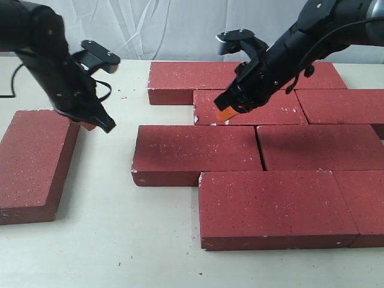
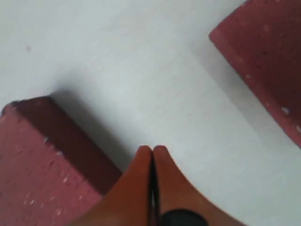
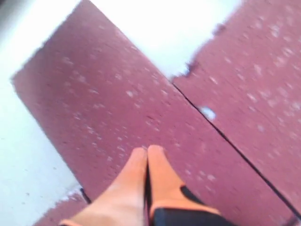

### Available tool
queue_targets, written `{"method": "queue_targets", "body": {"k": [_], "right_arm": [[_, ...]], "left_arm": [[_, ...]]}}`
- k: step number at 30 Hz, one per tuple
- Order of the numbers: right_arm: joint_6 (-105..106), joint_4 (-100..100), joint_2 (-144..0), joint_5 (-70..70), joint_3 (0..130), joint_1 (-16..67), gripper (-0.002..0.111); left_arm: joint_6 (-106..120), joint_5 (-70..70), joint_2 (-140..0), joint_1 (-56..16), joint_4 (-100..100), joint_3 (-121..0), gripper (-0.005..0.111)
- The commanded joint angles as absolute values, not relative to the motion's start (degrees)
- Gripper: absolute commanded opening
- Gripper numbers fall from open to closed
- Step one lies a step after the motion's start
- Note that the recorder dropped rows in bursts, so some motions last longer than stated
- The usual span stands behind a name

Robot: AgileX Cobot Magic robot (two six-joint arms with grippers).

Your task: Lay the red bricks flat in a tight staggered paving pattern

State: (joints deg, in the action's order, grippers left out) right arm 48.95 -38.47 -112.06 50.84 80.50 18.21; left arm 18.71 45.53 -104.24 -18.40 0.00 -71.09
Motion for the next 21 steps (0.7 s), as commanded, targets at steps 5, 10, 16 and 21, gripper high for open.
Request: {"method": "queue_targets", "body": {"k": [5, 10, 16, 21], "right_arm": [[59.9, -47.4, -111.5, 50.4, 80.2, 28.1, -0.001], [59.9, -47.5, -111.5, 50.5, 80.2, 34.8, -0.001], [63.3, -44.5, -113.7, 44.0, 82.6, 46.5, -0.001], [52.5, -33.3, -121.4, 43.9, 92.9, 53.4, -0.001]], "left_arm": [[17.4, 38.0, -94.3, -4.8, 0.0, -59.8, 0.0], [16.5, 33.7, -92.6, 4.3, 0.0, -55.7, 0.0], [16.6, 27.2, -93.0, 14.1, -3.8, -54.9, 0.0], [16.9, 24.5, -94.6, 16.7, -6.0, -54.0, 0.0]]}}
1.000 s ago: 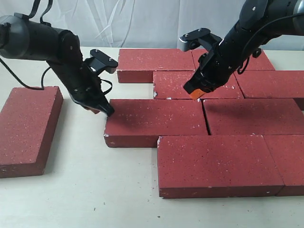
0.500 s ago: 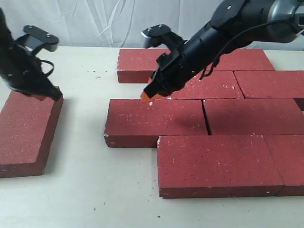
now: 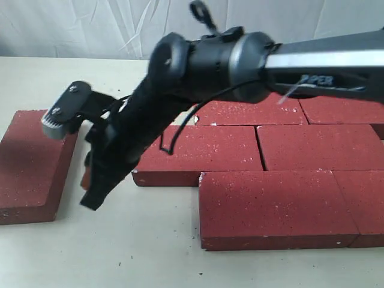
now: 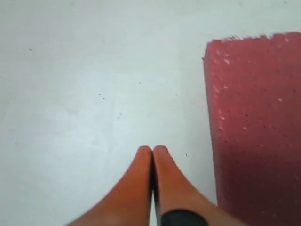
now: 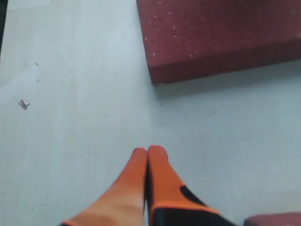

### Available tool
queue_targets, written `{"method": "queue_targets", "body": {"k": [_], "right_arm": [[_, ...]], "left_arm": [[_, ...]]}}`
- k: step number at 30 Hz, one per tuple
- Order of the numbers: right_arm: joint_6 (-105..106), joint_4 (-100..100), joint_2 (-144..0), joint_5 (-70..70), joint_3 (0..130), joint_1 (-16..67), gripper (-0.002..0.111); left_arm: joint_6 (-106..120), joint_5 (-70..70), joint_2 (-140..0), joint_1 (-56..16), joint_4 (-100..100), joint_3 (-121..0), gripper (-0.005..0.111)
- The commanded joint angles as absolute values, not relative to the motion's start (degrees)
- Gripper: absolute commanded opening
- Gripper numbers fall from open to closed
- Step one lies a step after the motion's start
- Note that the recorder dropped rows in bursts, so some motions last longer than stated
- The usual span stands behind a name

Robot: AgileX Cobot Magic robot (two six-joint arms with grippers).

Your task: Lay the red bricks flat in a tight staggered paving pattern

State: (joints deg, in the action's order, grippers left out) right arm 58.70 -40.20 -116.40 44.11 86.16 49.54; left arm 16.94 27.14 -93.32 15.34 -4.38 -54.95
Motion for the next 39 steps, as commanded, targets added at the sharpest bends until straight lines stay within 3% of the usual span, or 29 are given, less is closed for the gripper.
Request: {"method": "queue_targets", "body": {"k": [1, 11, 20, 39], "right_arm": [[51.0, -31.8, -123.4, 44.8, 95.7, 54.3, -0.001], [47.5, -33.7, -139.7, 57.5, 118.2, 56.2, -0.001], [46.8, -27.4, -140.6, 59.4, 118.6, 54.9, -0.001], [39.1, -21.5, -134.1, 63.9, 118.6, 40.3, -0.001]], "left_arm": [[16.9, 23.5, -95.1, 17.0, -7.7, -53.1, 0.0], [20.4, 27.4, -100.1, 17.0, -11.6, -52.0, 0.0], [49.1, 37.0, -100.7, 17.0, -34.9, -52.0, 0.0], [51.4, 39.6, -98.5, 17.1, -36.8, -54.9, 0.0]]}}
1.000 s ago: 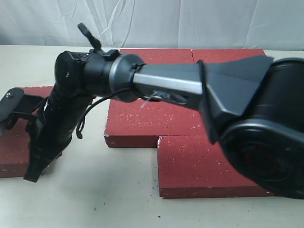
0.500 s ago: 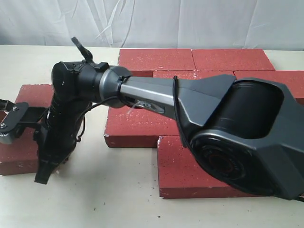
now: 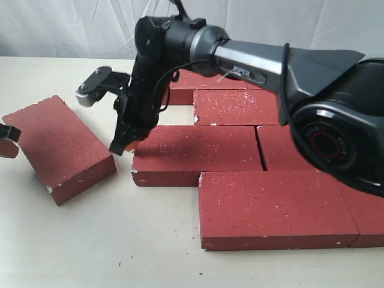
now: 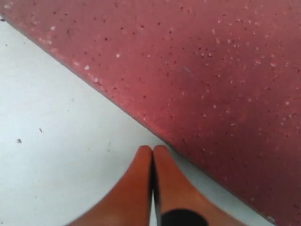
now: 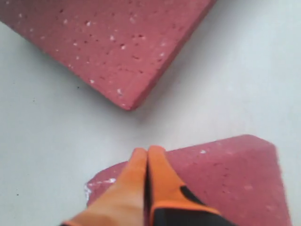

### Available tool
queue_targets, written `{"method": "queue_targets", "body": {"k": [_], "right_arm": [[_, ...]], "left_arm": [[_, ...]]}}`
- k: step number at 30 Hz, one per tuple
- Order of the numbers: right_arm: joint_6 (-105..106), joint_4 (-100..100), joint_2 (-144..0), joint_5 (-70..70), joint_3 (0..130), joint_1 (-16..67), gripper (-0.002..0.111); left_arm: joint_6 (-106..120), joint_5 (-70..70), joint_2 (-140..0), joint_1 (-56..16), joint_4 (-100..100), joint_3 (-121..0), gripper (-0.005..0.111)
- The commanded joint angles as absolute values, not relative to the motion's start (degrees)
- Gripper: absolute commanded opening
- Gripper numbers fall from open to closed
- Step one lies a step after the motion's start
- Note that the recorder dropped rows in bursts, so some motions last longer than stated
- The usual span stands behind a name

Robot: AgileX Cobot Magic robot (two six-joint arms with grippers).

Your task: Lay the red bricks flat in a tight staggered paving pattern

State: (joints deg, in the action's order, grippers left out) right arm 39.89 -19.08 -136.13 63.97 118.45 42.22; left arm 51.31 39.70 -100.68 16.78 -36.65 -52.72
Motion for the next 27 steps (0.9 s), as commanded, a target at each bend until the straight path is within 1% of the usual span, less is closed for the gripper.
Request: {"method": "queue_targets", "body": {"k": [1, 3, 5, 7, 9, 10, 13, 17, 20, 27], "right_arm": [[38.7, -23.4, -133.8, 65.0, 118.6, 40.0, -0.001], [39.2, -28.0, -133.6, 69.6, 118.6, 40.0, -0.001], [43.0, -32.8, -133.6, 70.0, 118.6, 40.5, -0.001], [46.2, -36.1, -133.6, 70.0, 118.4, 41.8, -0.001], [46.5, -35.1, -133.6, 70.0, 118.4, 43.6, -0.001], [46.4, -34.0, -133.6, 70.0, 118.4, 44.4, -0.001], [46.2, -29.7, -134.7, 70.0, 118.4, 47.5, -0.001], [42.2, -20.8, -137.1, 70.0, 118.4, 50.7, -0.001], [41.5, -19.3, -139.1, 70.0, 118.4, 51.4, -0.001], [40.3, -19.4, -141.4, 62.7, 118.4, 51.4, -0.001]], "left_arm": [[51.4, 39.1, -97.4, 17.1, -36.8, -55.2, 0.0], [51.6, 35.6, -95.2, 17.1, -36.8, -55.4, 0.0], [51.6, 25.8, -93.7, 17.1, -36.8, -55.4, 0.0], [51.4, 11.5, -93.9, 17.1, -40.5, -55.1, 0.0], [51.4, 2.5, -95.5, 17.1, -44.6, -54.8, 0.0], [51.4, 0.9, -96.6, 17.1, -44.6, -54.8, 0.0], [51.4, 1.2, -100.3, 17.0, -42.3, -57.4, 0.0], [51.4, 9.3, -106.0, 17.0, -42.3, -62.6, 0.0], [51.6, 15.7, -110.0, 16.4, -44.6, -66.8, 0.0], [51.6, 10.8, -116.1, 13.2, -46.6, -69.8, 0.0]]}}
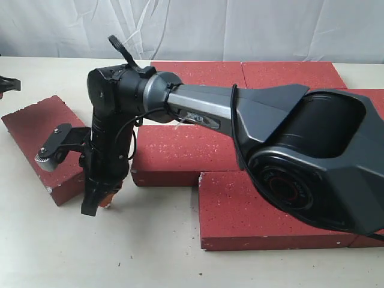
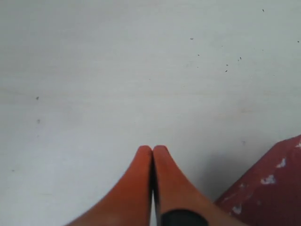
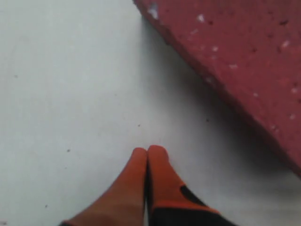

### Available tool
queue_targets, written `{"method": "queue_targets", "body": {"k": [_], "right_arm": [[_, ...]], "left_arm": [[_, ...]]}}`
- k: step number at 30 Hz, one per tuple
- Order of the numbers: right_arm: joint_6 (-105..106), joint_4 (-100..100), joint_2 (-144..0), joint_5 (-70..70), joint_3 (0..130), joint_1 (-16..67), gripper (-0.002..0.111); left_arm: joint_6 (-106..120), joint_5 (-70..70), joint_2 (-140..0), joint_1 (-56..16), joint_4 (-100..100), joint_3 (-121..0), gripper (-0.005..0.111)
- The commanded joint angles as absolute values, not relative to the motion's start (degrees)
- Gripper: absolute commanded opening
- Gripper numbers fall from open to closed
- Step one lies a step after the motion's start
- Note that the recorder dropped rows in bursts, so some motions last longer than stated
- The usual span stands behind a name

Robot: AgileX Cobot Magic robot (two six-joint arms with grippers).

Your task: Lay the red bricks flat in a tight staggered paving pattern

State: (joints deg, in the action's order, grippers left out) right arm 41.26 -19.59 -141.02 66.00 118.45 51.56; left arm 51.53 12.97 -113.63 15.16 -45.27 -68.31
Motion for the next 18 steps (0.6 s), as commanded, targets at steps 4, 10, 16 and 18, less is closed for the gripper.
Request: {"method": "queue_targets", "body": {"k": [4, 10, 16, 18], "right_arm": [[40.2, -19.4, -141.5, 61.0, 118.4, 51.4, -0.001], [40.2, -18.3, -141.5, 59.0, 118.4, 51.4, -0.001], [40.2, -18.3, -141.5, 58.7, 118.4, 51.4, -0.001], [40.2, -18.5, -141.5, 58.7, 118.4, 51.4, -0.001]], "left_arm": [[51.6, 12.3, -116.7, 11.3, -46.3, -70.8, 0.0], [51.6, 16.9, -116.7, 10.7, -43.5, -71.5, 0.0], [51.6, 15.6, -117.7, 10.7, -43.4, -71.5, 0.0], [51.6, 15.8, -118.7, 10.7, -43.4, -71.5, 0.0]]}}
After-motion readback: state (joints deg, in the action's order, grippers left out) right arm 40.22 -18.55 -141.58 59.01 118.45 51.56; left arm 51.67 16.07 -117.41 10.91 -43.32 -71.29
